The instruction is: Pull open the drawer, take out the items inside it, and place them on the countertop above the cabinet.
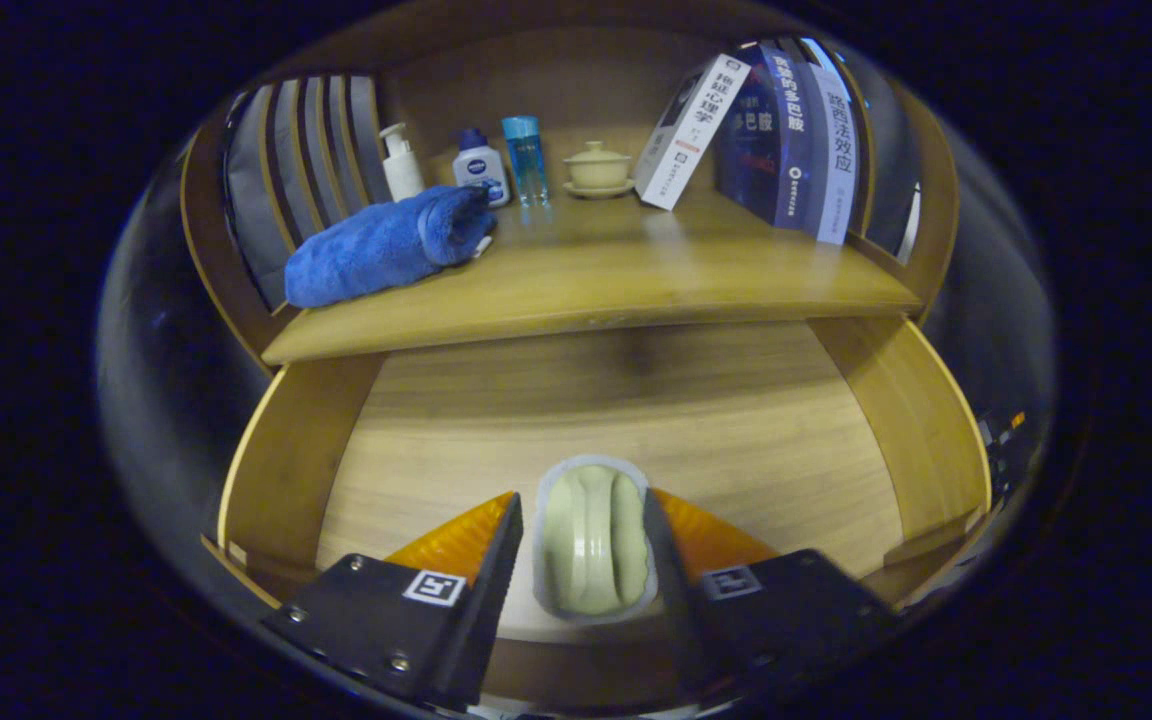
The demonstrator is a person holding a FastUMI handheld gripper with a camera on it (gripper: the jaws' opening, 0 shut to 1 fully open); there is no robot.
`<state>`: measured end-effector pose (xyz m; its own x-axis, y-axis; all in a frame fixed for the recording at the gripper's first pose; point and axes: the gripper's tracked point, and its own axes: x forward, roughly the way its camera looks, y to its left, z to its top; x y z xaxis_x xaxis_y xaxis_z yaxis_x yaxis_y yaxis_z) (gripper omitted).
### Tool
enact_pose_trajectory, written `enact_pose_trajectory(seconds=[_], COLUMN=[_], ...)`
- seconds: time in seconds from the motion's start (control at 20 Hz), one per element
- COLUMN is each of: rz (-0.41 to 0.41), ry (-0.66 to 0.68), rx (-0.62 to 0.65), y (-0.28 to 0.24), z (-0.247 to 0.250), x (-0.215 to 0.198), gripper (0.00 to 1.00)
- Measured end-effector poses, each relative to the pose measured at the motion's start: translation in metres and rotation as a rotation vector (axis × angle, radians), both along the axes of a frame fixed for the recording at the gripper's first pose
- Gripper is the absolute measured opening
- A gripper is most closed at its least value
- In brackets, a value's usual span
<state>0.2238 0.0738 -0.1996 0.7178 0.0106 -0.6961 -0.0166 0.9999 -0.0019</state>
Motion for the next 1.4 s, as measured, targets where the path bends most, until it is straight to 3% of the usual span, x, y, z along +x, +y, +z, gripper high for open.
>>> enact_pose_trajectory(seconds=[0.1, 0.15, 0.2, 0.3, 0.6, 1.0, 1.4], rz=[-0.03, -0.007, -0.008, 0.054, 0.064, 0.089, 0.105], ry=[0.055, 0.104, 0.054, 0.017, -0.18, -0.428, -0.572], rx=[0.018, 0.037, 0.022, 0.105, 0.214, 0.346, 0.298], y=[-0.002, 0.006, -0.002, 0.013, 0.02, 0.037, 0.042], z=[-0.02, -0.029, -0.011, -0.016, 0.036, 0.148, 0.251], x=[-0.002, -0.01, -0.003, -0.004, -0.001, -0.001, 0.021], gripper=[0.26, 0.26, 0.31, 0.15, 0.15, 0.15, 0.15])
